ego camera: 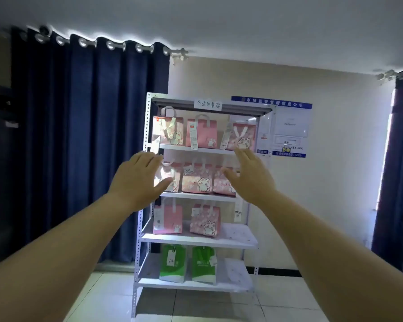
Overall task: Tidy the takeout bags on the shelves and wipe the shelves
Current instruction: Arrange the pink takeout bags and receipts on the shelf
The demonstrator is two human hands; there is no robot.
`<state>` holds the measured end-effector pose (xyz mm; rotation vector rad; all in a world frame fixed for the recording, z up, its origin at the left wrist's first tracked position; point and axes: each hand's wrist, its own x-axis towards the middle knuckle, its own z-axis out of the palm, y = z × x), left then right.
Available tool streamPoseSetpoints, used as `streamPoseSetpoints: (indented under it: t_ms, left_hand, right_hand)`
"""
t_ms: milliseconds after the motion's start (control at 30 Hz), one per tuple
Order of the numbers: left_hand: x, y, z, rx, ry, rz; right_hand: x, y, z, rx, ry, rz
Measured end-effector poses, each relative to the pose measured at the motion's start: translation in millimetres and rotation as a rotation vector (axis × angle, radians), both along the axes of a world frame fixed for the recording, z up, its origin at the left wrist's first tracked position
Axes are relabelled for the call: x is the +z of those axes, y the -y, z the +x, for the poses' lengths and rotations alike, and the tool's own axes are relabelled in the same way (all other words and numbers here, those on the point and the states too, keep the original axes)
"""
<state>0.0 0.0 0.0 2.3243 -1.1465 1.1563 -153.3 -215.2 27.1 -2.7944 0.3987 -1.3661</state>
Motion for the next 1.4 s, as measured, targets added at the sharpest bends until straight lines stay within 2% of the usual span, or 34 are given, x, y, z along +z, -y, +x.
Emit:
streamPoseSetpoints:
  t_ms: [200, 433, 867, 1200, 1400]
  left_hand:
    - [-22.3, 3.3, 53.2, 0.099, -0.139, 0.001]
    - [-22.3, 12.7, 162.7, 0.173, -0.221, 0.001]
    - [-4.1, 81.4, 382.8, 0.065, -0.305, -0.074]
    - [-4.9, 177.0, 515.1, -0.009, -0.213, -0.131]
    - [9.2, 243.0, 597.0, -0.020, -0.191, -0.149]
  right_hand:
    - [-20.2, 14.3, 61.8, 0.018, -0.111, 0.202]
    - [-28.0, 48.6, 168.1, 0.047, -0.173, 0.283]
    - [-1.5, 124.8, 361.0, 0.092, -0.117, 0.253]
    - [-14.6, 218.5, 504.7, 0.108, -0.123, 0.075]
    - [-7.9, 282.2, 600.6, 0.137, -0.108, 0.055]
